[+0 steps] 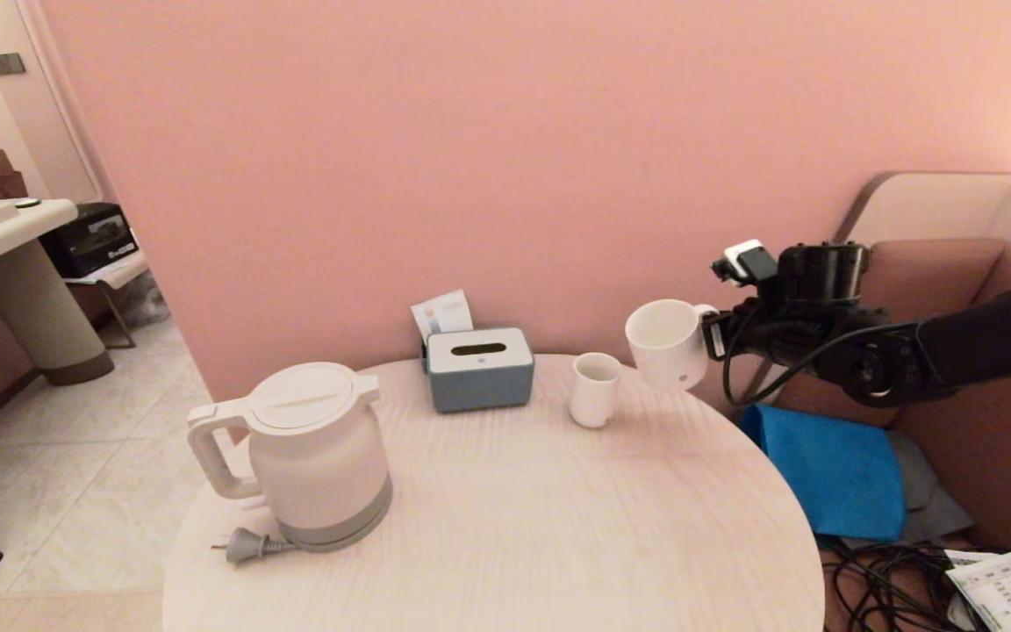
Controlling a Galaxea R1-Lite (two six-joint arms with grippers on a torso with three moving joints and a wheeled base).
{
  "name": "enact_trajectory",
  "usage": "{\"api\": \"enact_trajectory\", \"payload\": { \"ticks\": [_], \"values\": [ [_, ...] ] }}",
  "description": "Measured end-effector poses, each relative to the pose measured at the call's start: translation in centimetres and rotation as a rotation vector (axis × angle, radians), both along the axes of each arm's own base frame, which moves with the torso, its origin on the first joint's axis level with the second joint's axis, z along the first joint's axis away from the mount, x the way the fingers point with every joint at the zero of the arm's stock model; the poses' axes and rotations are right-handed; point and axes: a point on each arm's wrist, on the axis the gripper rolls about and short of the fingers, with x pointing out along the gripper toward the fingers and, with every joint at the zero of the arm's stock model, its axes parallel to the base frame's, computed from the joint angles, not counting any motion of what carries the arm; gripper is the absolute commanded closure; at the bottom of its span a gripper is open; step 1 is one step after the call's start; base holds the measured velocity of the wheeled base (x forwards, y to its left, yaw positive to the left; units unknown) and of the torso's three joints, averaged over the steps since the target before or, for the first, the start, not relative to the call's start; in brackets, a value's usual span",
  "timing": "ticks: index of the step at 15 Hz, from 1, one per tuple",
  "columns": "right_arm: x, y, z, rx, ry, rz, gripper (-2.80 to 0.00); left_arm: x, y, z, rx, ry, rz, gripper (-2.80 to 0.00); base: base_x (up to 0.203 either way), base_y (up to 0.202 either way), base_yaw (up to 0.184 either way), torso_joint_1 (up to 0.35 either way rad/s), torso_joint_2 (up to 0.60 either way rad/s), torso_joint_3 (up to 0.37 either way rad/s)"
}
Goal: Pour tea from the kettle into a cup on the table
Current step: Pour water into another cup
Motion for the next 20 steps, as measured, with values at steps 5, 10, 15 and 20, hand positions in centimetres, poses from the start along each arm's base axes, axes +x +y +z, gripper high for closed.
{"api": "enact_trajectory", "payload": {
  "ticks": [5,10,15,20],
  "values": [
    [1.1,0.5,-0.3,-0.063,-0.015,0.011,0.00,0.0,0.0,0.0,0.000,0.000,0.000,0.00,0.000,0.000,0.000,0.000,0.00,0.000],
    [2.1,0.7,-0.2,-0.144,-0.035,0.011,0.00,0.0,0.0,0.0,0.000,0.000,0.000,0.00,0.000,0.000,0.000,0.000,0.00,0.000],
    [2.6,1.0,0.1,-0.222,-0.053,0.021,0.00,0.0,0.0,0.0,0.000,0.000,0.000,0.00,0.000,0.000,0.000,0.000,0.00,0.000],
    [3.3,2.2,0.6,-0.276,-0.086,0.021,0.00,0.0,0.0,0.0,0.000,0.000,0.000,0.00,0.000,0.000,0.000,0.000,0.00,0.000]
  ]
}}
